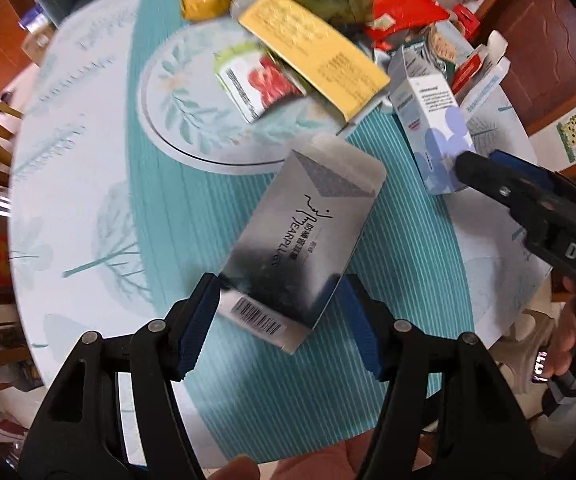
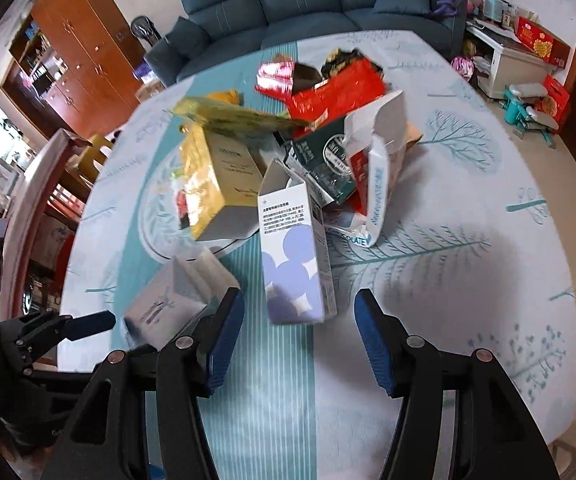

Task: Collect trash
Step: 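Grasp the silver box with the left tool while the right tool grasps the white purple-dotted box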

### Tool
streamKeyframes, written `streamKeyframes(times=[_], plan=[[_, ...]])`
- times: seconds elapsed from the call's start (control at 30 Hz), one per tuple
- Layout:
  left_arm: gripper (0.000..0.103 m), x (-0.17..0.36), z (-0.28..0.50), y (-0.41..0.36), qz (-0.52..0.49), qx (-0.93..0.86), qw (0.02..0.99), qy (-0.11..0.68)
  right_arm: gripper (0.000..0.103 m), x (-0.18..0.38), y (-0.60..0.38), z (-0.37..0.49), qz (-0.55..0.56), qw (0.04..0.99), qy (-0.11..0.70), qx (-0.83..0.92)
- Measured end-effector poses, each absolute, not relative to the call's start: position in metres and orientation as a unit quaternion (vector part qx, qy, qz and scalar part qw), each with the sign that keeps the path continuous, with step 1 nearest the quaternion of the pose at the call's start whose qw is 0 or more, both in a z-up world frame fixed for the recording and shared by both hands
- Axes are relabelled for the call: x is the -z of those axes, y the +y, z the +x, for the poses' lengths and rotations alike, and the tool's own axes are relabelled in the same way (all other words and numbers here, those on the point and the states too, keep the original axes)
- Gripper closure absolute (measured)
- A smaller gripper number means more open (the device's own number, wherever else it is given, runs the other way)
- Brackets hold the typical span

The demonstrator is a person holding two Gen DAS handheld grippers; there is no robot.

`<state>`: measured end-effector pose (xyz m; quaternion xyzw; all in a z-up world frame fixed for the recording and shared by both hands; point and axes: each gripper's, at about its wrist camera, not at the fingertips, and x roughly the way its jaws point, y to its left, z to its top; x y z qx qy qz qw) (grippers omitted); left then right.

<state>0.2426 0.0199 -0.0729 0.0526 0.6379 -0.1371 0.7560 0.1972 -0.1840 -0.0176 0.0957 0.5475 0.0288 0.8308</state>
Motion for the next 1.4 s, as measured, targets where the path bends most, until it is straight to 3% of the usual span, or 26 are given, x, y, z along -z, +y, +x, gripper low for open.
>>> streamKeyframes(times=[0.43, 0.5, 0.57, 0.83, 1.23, 1.4], plan=[[0.041, 0.076, 0.271, 0.013, 0.067, 0.161, 0.748, 0.641, 0.045, 0.049, -0.17, 0.23, 0.08, 0.816, 0.572, -0.019], [0.041, 0.074, 0.274, 0.015, 0.069, 0.164, 0.746, 0.642, 0.06, 0.051, -0.169, 0.231, 0.074, 0.814, 0.575, -0.02], [0.041, 0.067, 0.278, 0.018, 0.07, 0.166, 0.753, 0.633, 0.063, 0.05, -0.165, 0.229, 0.066, 0.814, 0.577, -0.024], [0.041, 0.068, 0.296, 0.021, 0.035, 0.21, 0.72, 0.66, 0.065, 0.036, -0.166, 0.211, 0.089, 0.818, 0.567, -0.034], [0.038, 0.082, 0.302, -0.026, 0.148, 0.217, 0.708, 0.656, 0.065, 0.021, -0.19, 0.174, 0.118, 0.818, 0.563, -0.019], [0.038, 0.083, 0.303, -0.03, 0.137, 0.203, 0.712, 0.658, 0.066, 0.014, -0.189, 0.156, 0.115, 0.817, 0.565, -0.015]])
